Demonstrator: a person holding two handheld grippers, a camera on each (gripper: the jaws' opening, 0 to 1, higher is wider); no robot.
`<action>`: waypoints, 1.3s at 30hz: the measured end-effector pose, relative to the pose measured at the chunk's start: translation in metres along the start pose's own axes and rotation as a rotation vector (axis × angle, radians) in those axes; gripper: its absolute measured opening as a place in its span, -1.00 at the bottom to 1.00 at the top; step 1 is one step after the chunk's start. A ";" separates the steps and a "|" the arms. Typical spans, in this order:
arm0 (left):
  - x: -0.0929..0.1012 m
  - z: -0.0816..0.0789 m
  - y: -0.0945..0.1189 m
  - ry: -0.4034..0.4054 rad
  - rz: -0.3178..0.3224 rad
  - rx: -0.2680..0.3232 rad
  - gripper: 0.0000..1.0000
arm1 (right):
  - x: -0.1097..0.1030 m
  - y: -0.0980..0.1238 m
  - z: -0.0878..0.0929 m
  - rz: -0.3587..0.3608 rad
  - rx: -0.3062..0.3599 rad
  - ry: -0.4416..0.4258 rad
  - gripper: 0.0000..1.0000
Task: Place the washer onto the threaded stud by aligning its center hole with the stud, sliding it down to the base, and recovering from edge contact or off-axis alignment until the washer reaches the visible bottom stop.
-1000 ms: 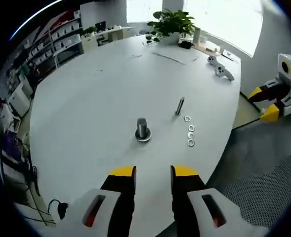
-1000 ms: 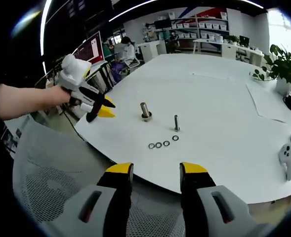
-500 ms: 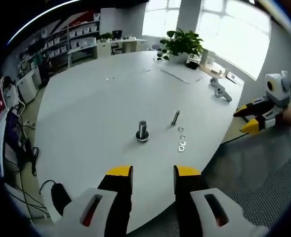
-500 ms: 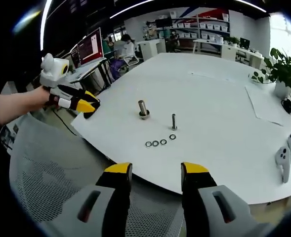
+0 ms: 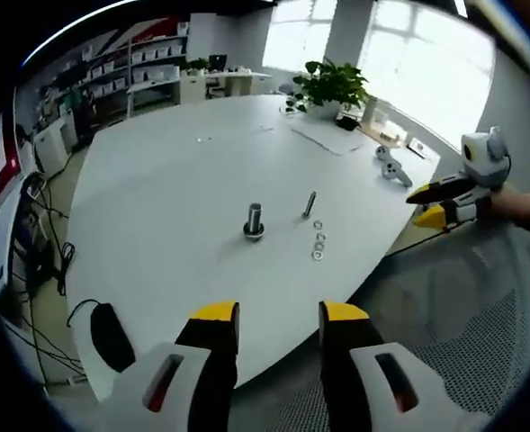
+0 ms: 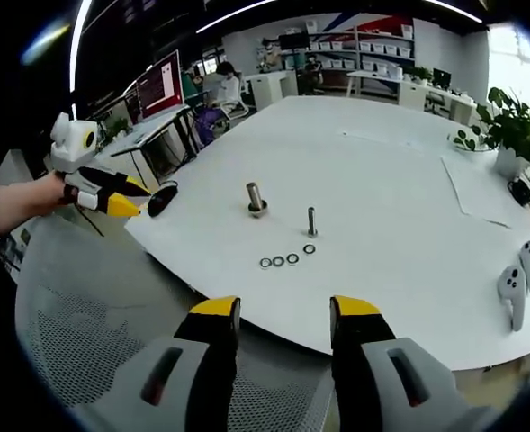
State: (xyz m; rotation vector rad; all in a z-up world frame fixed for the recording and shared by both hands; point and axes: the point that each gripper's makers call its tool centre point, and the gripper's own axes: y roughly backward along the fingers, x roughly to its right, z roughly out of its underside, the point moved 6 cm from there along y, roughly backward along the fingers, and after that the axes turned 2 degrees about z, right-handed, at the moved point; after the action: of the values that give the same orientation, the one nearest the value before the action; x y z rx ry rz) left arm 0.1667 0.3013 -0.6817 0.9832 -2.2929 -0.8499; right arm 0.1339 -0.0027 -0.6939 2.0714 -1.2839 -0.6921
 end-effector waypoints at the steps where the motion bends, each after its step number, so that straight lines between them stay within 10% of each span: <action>1: 0.000 0.000 0.002 0.004 0.000 0.003 -0.33 | 0.000 0.000 0.000 0.001 -0.001 0.001 -0.15; 18: -0.001 -0.002 0.031 0.049 -0.038 0.109 -0.33 | -0.005 -0.003 0.005 -0.017 -0.049 0.036 -0.14; 39: 0.009 0.002 0.023 -0.045 -0.028 0.097 -0.38 | -0.006 -0.004 0.009 -0.019 -0.077 0.043 -0.12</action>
State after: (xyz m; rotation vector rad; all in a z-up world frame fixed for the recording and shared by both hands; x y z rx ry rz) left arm 0.1491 0.3081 -0.6652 1.0499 -2.3836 -0.7858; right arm 0.1275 0.0025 -0.7020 2.0280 -1.1970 -0.6904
